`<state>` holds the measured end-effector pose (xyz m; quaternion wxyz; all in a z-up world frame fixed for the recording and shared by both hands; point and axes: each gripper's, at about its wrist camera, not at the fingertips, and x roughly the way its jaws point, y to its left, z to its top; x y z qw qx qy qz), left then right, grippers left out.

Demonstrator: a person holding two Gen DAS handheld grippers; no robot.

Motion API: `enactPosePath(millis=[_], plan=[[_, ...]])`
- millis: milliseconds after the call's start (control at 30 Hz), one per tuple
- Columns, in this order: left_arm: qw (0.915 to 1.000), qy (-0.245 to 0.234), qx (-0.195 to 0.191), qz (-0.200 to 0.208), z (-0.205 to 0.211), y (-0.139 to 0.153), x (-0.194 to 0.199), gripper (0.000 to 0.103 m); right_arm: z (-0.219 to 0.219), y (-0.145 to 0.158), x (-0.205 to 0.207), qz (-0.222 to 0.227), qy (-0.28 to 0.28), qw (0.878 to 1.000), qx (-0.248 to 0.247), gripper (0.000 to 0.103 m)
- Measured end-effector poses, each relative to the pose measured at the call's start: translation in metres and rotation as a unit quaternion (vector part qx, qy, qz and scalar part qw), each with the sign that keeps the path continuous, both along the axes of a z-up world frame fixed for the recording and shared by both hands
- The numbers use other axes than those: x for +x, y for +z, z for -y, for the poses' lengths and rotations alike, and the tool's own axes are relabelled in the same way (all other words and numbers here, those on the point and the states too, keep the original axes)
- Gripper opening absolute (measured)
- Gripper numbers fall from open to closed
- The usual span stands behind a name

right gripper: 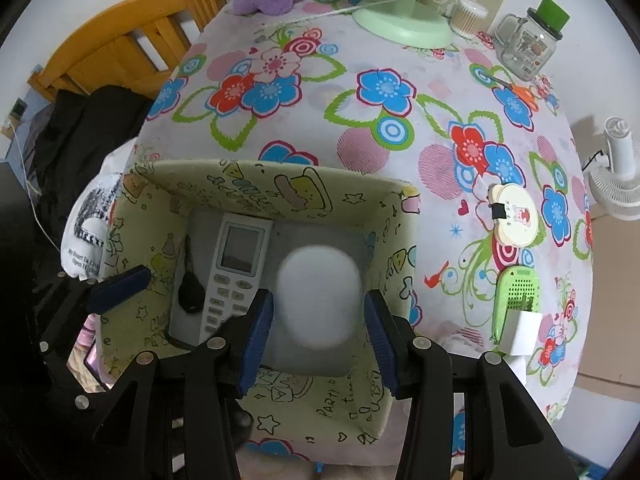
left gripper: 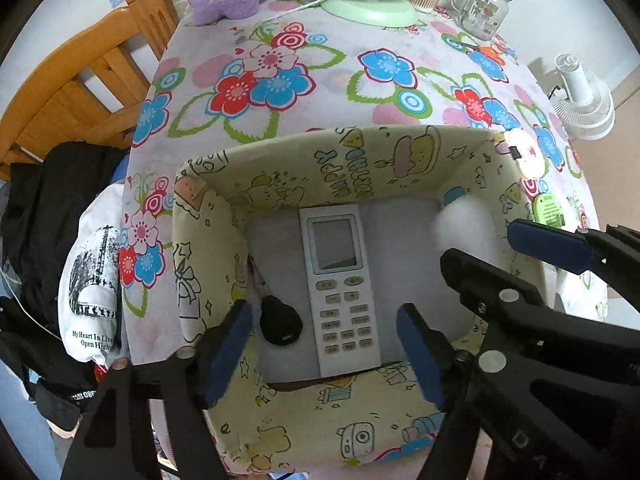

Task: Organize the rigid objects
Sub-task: 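Lower the car key and white dome into the yellow box, opening both grippers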

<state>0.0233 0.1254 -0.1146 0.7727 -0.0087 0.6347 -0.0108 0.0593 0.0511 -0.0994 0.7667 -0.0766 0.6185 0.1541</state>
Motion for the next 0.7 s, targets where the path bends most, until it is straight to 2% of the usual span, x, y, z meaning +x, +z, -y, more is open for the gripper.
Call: enactPosePath(millis=[33,100,200,700], plan=[[1.0,-0.001,0.001,0.002,0.001,0.001,0.0,0.081,0.001,0.002,0.0,0.002,0.0,1.0,0.003,0.057],[1.0,0.001,0.002,0.006,0.003,0.004,-0.001,0.085,0.002,0.005,-0.002,0.012,0.0,1.0,-0.003,0.07],[0.9999,0.0,0.006,0.012,0.005,0.007,-0.002,0.087,0.007,0.01,-0.003,0.026,-0.001,1.0,-0.002,0.076],[0.9988,-0.015,0.025,0.039,0.041,0.027,-0.008,0.092,0.047,0.026,-0.01,0.037,-0.015,0.999,0.029,0.083]])
